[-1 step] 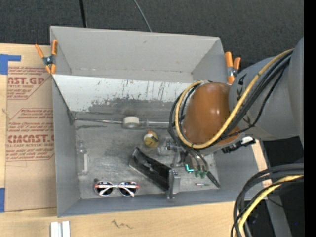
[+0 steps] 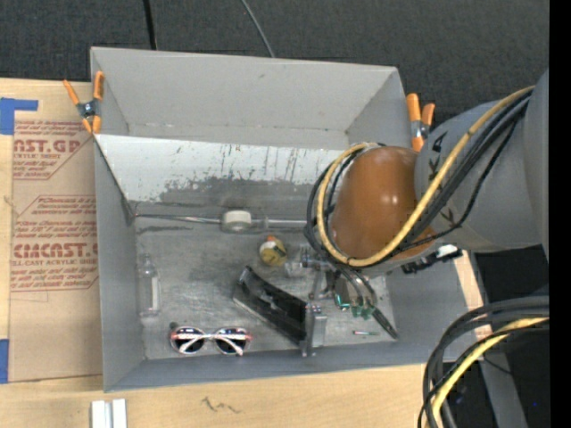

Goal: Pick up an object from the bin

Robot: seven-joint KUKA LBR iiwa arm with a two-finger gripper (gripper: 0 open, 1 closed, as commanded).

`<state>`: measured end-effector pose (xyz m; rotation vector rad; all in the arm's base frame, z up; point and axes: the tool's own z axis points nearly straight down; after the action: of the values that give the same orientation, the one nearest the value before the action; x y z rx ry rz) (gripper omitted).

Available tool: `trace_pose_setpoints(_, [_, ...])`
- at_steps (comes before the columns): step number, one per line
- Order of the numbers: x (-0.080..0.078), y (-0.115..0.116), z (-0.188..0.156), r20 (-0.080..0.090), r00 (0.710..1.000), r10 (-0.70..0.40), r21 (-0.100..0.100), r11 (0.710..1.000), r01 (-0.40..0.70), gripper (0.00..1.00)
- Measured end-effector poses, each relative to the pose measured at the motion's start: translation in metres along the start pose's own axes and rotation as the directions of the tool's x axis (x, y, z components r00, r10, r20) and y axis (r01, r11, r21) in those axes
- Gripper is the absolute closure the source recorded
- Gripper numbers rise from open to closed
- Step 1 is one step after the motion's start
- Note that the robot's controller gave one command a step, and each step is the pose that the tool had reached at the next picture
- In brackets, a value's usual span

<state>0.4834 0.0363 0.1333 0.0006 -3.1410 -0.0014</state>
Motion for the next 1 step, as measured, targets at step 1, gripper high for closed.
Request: trace_pose_setpoints(1, [-0.0134, 0.0171, 0.0607, 0.015, 1.0, 0.011, -0.003, 1.0, -0.011, 1.0])
